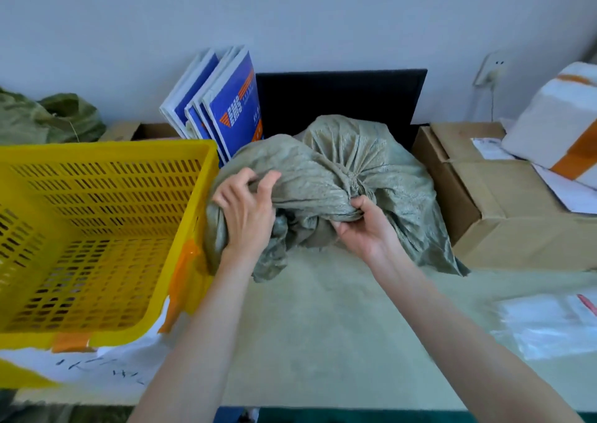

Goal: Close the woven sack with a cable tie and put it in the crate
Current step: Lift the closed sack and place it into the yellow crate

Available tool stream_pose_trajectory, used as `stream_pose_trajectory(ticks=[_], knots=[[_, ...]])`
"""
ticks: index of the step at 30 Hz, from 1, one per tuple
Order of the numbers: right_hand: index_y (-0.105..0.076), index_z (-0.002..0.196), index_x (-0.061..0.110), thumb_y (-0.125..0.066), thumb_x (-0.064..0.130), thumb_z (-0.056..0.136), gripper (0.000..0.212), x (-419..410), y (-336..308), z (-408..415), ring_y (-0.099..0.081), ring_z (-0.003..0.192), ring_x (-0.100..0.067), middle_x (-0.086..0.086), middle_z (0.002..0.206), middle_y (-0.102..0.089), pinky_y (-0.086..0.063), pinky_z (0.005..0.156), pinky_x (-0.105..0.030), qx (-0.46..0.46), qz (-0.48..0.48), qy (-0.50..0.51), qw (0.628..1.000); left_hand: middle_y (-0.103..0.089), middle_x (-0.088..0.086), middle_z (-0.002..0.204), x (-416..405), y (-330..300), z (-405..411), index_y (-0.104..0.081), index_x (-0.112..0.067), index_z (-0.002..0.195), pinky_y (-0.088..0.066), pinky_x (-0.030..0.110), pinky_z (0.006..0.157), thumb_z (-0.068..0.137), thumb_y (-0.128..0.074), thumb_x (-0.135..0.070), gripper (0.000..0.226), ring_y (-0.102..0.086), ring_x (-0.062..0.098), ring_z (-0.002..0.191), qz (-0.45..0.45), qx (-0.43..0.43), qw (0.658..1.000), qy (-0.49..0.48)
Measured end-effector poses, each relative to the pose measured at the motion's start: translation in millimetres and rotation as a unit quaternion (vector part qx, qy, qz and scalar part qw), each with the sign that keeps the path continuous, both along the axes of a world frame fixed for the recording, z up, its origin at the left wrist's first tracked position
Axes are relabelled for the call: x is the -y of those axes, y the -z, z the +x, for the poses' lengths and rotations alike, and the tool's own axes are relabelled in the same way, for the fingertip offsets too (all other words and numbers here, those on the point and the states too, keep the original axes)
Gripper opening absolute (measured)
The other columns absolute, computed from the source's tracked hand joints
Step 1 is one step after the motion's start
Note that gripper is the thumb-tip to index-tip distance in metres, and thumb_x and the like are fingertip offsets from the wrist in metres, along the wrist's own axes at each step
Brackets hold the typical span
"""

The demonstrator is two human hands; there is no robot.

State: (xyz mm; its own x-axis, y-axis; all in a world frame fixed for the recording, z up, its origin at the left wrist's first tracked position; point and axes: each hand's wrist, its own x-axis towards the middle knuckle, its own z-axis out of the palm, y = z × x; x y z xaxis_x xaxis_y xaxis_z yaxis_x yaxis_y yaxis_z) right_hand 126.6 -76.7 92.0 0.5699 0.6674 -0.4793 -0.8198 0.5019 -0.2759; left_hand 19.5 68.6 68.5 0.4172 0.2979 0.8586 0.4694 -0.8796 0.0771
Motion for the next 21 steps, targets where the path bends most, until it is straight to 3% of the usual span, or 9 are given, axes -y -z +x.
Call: stream_pose_trajectory(ticks=[2,6,8,10,12,15,18,21], knots=[[-0.054,0.121,-0.005,-0.045,-0.01,0.065,0.057,-4,-14,4,-0.059,0.112,-0.036,-0.024,0.12,-0.062,-0.05,0.09,-0.048,0.002,0.013,0.008,1.0,-0.03,0.011,0.104,-13,-23,11,-0.037,-0.022,0.117,-0.026,0.04,0.077,0.058,-0.07,0.009,0.074,-0.035,0.029,0.092,-0.017,-0.025,1.0,-0.004],[-0.052,0.124,-0.005,-0.045,-0.011,0.076,0.049,-19,-34,13,-0.058,0.114,-0.037,-0.024,0.122,-0.061,-0.048,0.097,-0.047,-0.004,0.028,0.011,1.0,-0.055,0.017,0.102,-29,-52,34,-0.041,-0.015,0.116,-0.042,0.042,0.074,0.067,-0.071,0.005,0.061,-0.055,0.034,0.092,-0.048,-0.089,0.995,-0.02],[-0.051,0.127,-0.004,-0.044,-0.008,0.085,0.043,-27,-43,21,-0.058,0.115,-0.037,-0.024,0.124,-0.06,-0.047,0.099,-0.047,0.0,0.031,0.012,0.999,-0.059,0.017,0.106,-31,-59,43,-0.047,-0.011,0.119,-0.048,0.044,0.08,0.071,-0.069,0.005,0.055,-0.059,0.036,0.096,-0.059,-0.116,0.991,-0.015],[-0.05,0.127,-0.005,-0.044,-0.005,0.087,0.04,-34,-51,30,-0.058,0.113,-0.037,-0.025,0.123,-0.06,-0.048,0.095,-0.048,0.008,0.037,0.006,0.999,-0.057,0.018,0.121,-33,-60,49,-0.046,-0.009,0.13,-0.044,0.046,0.095,0.077,-0.065,-0.001,0.057,-0.056,0.036,0.11,-0.094,-0.145,0.985,0.005],[-0.05,0.126,-0.006,-0.044,-0.004,0.088,0.038,-39,-59,38,-0.06,0.108,-0.038,-0.026,0.12,-0.06,-0.051,0.087,-0.049,0.024,0.035,-0.012,0.999,-0.037,0.016,0.147,-34,-55,51,-0.026,-0.01,0.145,-0.025,0.048,0.114,0.084,-0.059,-0.017,0.07,-0.035,0.032,0.136,-0.173,-0.178,0.967,0.054],[-0.05,0.125,-0.004,-0.043,-0.003,0.09,0.036,-45,-69,51,-0.061,0.1,-0.038,-0.025,0.12,-0.06,-0.051,0.079,-0.049,0.066,0.01,-0.049,0.997,0.006,0.007,0.16,-39,-45,53,0.01,-0.015,0.15,0.001,0.05,0.117,0.083,-0.056,-0.054,0.102,0.004,0.025,0.148,-0.262,-0.235,0.929,0.11],[-0.053,0.12,-0.003,-0.043,-0.002,0.09,0.031,-50,-79,62,-0.061,0.101,-0.035,-0.023,0.12,-0.059,-0.051,0.084,-0.047,0.127,-0.032,-0.09,0.987,0.019,0.007,0.158,-46,-40,59,0.024,-0.017,0.146,0.002,0.056,0.115,0.065,-0.062,-0.074,0.132,0.013,0.027,0.147,-0.266,-0.261,0.925,0.081],[-0.055,0.117,0.001,-0.053,0.001,0.088,0.029,-51,-89,73,-0.063,0.097,-0.031,-0.018,0.117,-0.06,-0.058,0.068,-0.044,0.173,-0.097,-0.122,0.972,0.02,0.011,0.158,-55,-42,73,0.027,-0.016,0.145,-0.006,0.062,0.114,0.058,-0.069,-0.072,0.142,0.009,0.035,0.146,-0.243,-0.269,0.931,0.036]])
